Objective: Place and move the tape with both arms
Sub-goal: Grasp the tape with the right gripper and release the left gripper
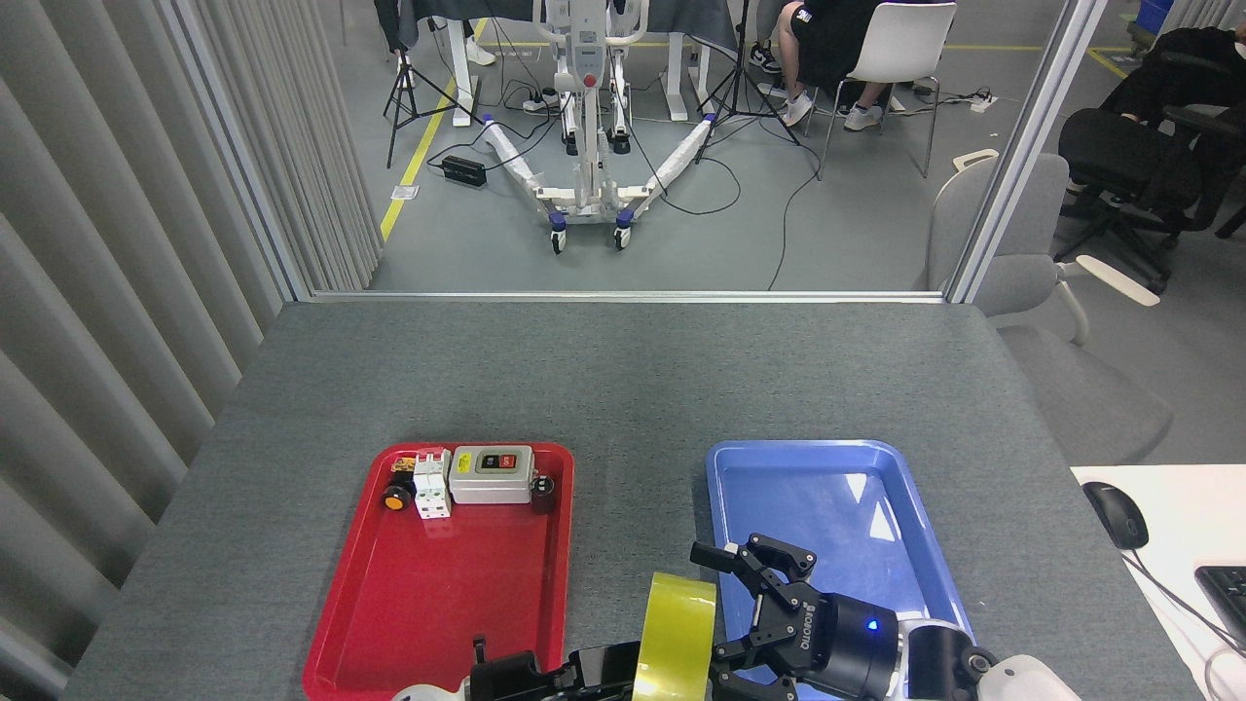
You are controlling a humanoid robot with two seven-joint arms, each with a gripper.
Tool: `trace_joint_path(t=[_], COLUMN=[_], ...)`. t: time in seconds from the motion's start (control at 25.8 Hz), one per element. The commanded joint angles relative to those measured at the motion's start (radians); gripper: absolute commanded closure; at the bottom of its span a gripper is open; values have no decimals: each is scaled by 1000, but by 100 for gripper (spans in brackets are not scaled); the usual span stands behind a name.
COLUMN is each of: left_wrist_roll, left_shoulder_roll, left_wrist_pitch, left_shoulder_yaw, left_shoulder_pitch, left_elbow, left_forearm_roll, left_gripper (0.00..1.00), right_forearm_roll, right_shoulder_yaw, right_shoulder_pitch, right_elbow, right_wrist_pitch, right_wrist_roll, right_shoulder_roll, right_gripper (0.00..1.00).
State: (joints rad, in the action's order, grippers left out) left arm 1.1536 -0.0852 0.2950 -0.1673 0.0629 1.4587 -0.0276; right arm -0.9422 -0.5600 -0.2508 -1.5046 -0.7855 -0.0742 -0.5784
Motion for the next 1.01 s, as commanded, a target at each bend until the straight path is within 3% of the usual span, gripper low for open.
trace_joint_path(t=[0.0, 0.39, 0.54, 0.97], left_wrist_roll=[0, 0, 0, 0], left_shoulder_roll=[2, 4, 4, 4], left_wrist_pitch=[6, 10, 19, 23], left_shoulder_yaw=[0, 5, 6, 8], left_shoulder_pitch=[-2, -2, -2, 0], left_elbow=[0, -3, -8, -9], left_forearm_roll=[0, 0, 0, 0], left_gripper=[100, 100, 100, 100], right_forearm_roll=[-1, -1, -3, -3], right_shoulder_yaw=[-44, -84, -84, -83], right_shoulder_pitch=[-16, -48, -51, -51], right_elbow=[4, 20, 24, 26], right_wrist_pitch=[0, 0, 0, 0], right_wrist_roll=[7, 8, 8, 8], right_shoulder_roll=[6, 5, 0, -1], right_gripper=[17, 33, 47, 49])
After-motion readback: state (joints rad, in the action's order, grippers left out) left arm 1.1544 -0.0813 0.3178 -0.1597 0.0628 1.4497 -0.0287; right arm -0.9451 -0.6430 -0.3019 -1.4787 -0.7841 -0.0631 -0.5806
